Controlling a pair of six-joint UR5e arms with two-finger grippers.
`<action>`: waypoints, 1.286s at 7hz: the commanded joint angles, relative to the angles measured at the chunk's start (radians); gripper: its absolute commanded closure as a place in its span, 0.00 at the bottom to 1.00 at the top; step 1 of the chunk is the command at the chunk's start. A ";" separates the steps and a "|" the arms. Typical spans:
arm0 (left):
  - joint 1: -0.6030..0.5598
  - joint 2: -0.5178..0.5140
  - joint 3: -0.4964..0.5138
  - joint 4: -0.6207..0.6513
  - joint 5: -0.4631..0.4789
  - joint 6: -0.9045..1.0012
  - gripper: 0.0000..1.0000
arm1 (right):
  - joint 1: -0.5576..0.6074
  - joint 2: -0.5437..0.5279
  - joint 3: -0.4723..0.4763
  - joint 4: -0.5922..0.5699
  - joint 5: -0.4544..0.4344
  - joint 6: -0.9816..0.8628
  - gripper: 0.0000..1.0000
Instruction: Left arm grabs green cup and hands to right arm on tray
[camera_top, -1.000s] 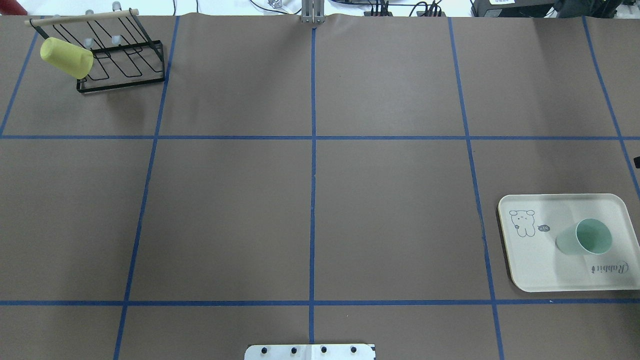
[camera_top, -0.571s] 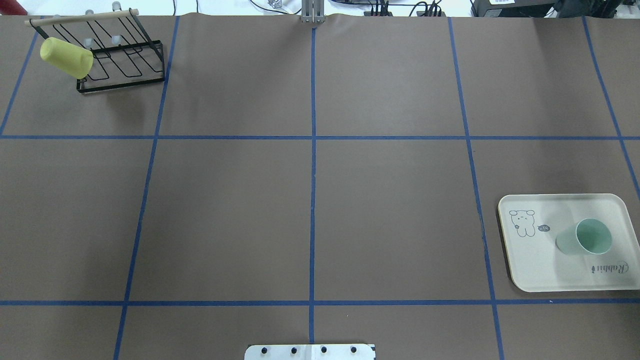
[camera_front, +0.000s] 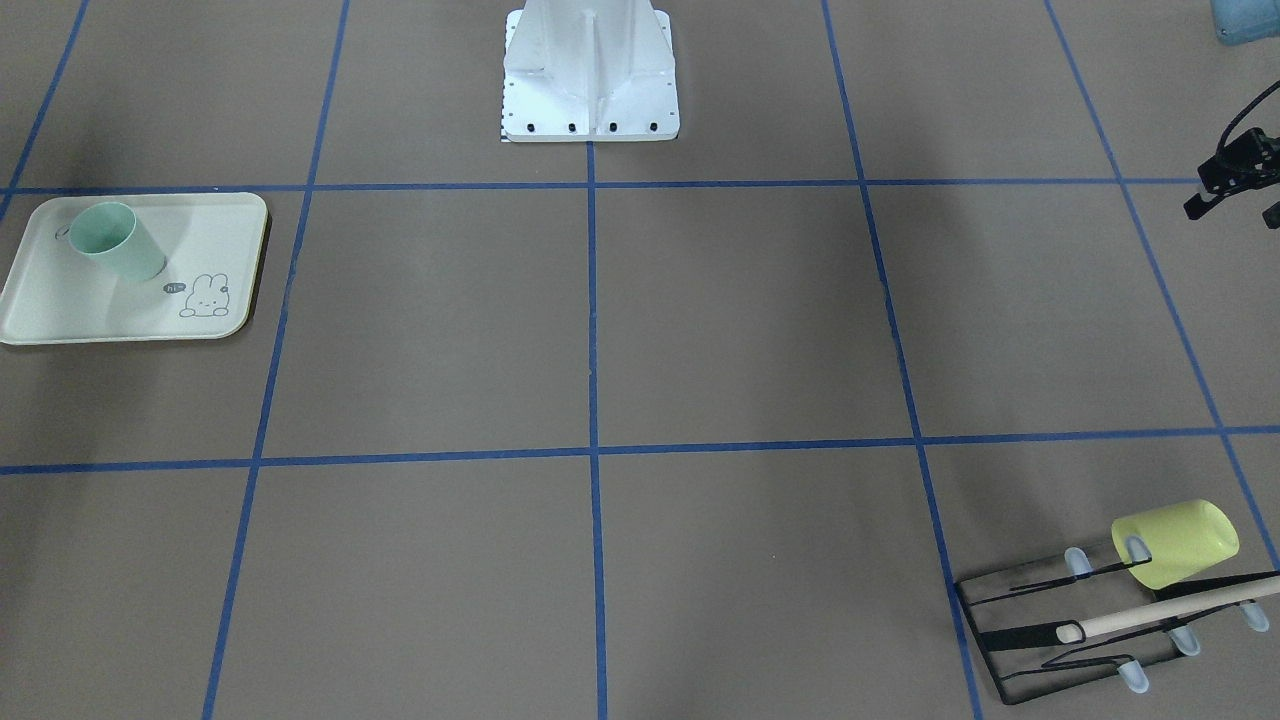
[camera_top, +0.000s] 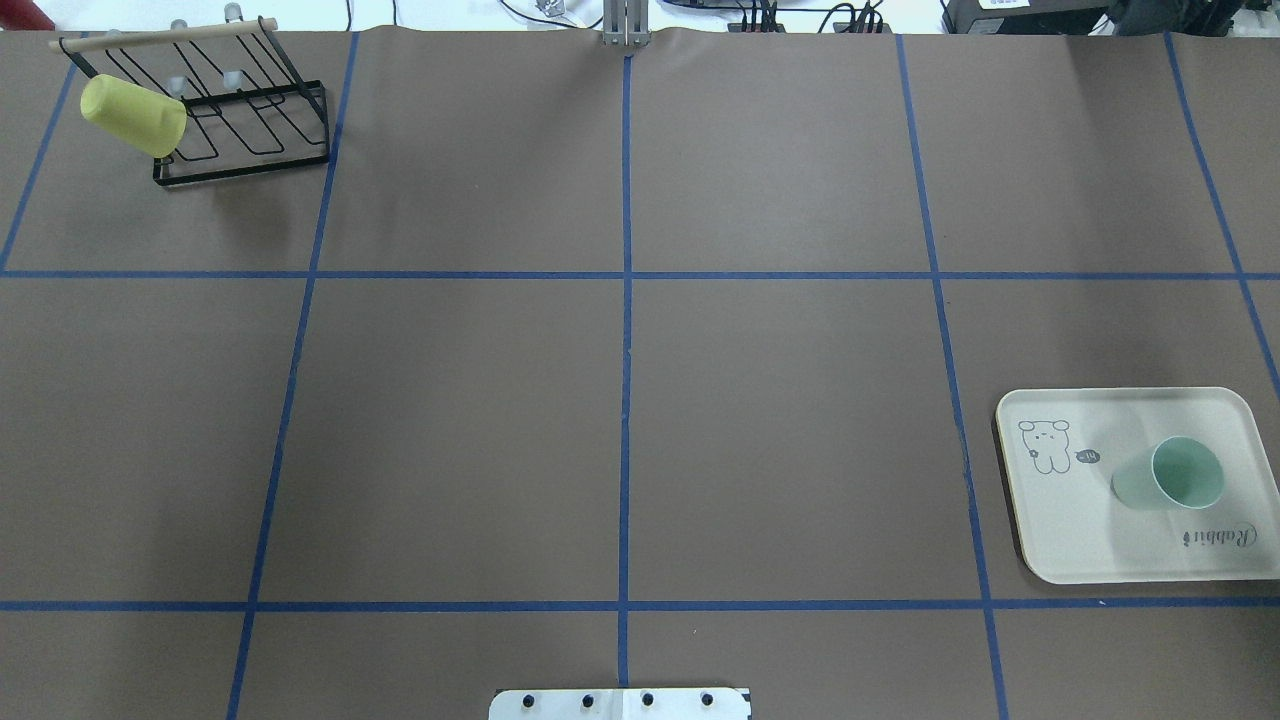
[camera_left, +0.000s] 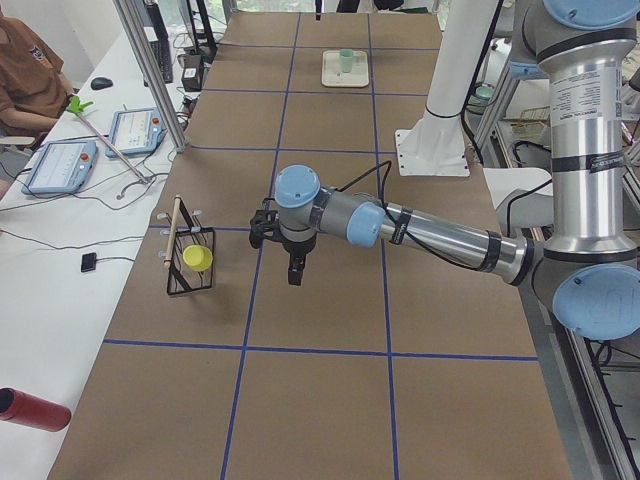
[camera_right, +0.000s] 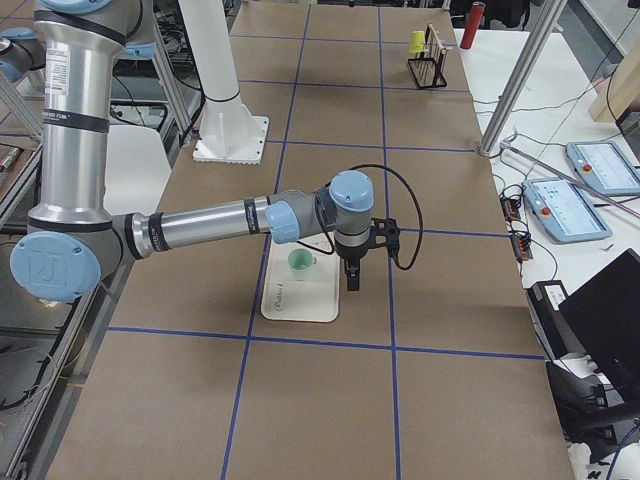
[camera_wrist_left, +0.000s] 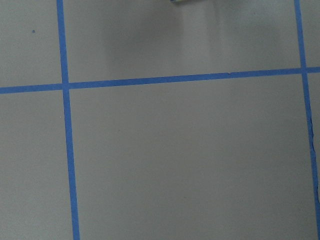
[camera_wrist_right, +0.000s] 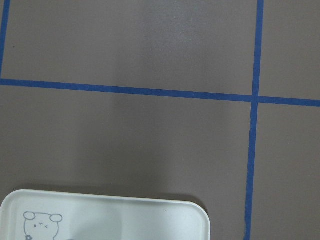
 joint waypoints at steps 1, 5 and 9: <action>-0.001 0.000 -0.006 0.000 0.005 -0.002 0.00 | 0.000 -0.018 0.001 -0.002 0.004 0.001 0.00; -0.002 0.004 -0.017 -0.001 0.008 -0.011 0.00 | 0.001 -0.038 0.011 0.002 0.007 0.007 0.00; -0.001 0.003 -0.018 -0.001 0.011 -0.011 0.00 | 0.001 -0.025 0.006 0.009 -0.002 0.002 0.00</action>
